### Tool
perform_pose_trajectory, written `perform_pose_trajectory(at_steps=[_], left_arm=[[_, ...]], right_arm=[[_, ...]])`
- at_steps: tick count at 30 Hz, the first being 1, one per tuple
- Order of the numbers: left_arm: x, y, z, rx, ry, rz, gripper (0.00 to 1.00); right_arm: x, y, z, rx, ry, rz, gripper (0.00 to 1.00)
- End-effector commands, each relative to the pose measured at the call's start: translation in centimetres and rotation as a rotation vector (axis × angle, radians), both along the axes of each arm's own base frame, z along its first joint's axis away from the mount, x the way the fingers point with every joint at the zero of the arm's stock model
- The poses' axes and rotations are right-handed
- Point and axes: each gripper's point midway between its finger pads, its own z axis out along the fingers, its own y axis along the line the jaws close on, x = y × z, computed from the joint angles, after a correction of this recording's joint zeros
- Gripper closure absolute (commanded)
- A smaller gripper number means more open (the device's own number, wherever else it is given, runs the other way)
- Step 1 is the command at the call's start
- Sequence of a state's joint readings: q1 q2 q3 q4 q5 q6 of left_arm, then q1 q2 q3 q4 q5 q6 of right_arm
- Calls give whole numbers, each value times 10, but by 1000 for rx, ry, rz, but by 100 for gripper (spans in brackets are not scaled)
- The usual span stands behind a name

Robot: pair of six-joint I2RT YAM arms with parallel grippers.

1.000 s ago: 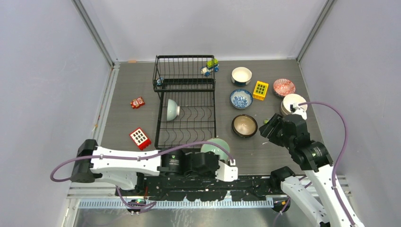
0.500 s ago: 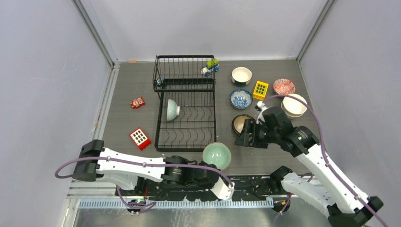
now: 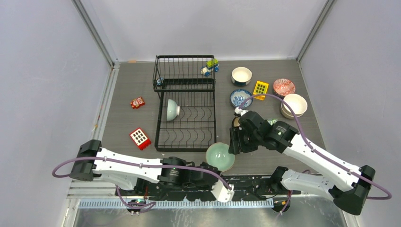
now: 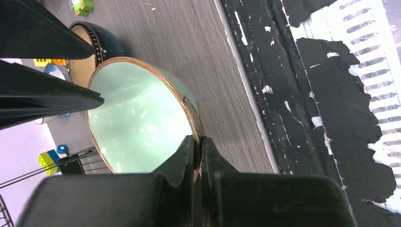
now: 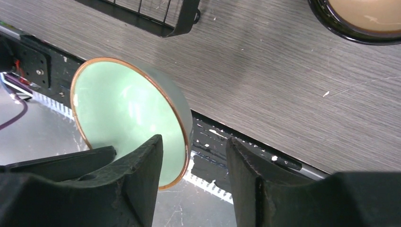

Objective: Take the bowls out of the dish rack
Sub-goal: Pick up the bowl from the dish rack.

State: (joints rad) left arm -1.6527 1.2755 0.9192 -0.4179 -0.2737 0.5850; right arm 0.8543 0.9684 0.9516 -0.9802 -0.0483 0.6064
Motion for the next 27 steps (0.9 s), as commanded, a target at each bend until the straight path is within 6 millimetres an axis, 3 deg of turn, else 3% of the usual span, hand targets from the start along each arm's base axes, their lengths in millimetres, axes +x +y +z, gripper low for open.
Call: perform_pose_trajectory(at_steps=[1,7,15,19,21,25,27], left_arm=[[4,-14,43,-178,-26,23,100],[4,-14,41,-194,-12,38,100],[9,-14,44,-224,-13,84,100],[11,-12,45,-231,-12,105,100],[13,-11,46,-238,-9,127,88],[16,-7,41,-237,23,200,51],[18,-4,42,-257,47,240,4]], right_arm=[[7,6,0,-4,-33,-12,47],[-4,16,-14,-24,-8,39,60],[1,13,-16,-74,-62,-5,97],[7,8,-10,-71,-95,-44,99],[11,4,-7,-71,-119,-79,99],[21,-10,-1,-72,-177,-184,99],[25,-18,2,-67,-207,-240,99]])
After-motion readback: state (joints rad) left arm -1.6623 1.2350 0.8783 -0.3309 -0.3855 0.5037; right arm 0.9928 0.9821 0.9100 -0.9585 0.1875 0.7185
